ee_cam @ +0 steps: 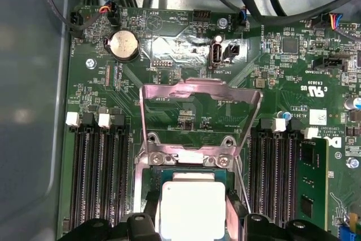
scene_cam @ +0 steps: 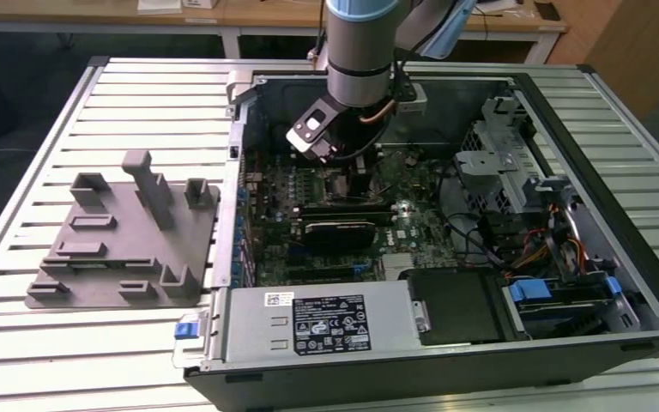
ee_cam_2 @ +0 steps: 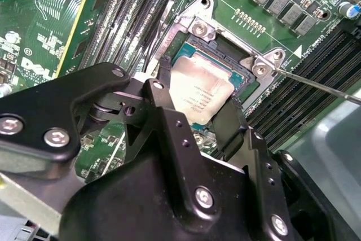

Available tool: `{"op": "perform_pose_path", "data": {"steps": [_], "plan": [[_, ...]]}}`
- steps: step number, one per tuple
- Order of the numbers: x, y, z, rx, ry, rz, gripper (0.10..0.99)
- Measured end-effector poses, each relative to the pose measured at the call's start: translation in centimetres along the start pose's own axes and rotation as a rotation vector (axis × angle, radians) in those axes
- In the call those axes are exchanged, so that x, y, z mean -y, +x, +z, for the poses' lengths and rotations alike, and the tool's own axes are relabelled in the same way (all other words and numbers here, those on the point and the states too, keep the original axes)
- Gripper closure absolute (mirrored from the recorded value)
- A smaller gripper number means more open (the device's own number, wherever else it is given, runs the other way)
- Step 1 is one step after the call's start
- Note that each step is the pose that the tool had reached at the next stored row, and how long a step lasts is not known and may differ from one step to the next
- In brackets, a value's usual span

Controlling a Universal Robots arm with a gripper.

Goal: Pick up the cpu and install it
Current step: 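Place the cpu into insertion slot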

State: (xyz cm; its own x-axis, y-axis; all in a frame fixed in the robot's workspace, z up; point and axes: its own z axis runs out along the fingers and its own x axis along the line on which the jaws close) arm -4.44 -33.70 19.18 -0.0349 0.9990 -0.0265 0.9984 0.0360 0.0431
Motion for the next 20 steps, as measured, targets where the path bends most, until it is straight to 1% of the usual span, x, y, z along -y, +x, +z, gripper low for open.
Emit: {"op": "perform_pose_path", "data": {"steps": [9,10,11,20], "plan": [[0.05,0.01,0.04,-0.0005,0.000,0.000,0.545],[0.05,0.01,0.05,-0.0008,0.000,0.000,0.533],[0.05,0.01,0.05,-0.0008,0.000,0.000,0.471],[0.04,0.00,-0.22,-0.0006,0.000,0.000,0.471]]}}
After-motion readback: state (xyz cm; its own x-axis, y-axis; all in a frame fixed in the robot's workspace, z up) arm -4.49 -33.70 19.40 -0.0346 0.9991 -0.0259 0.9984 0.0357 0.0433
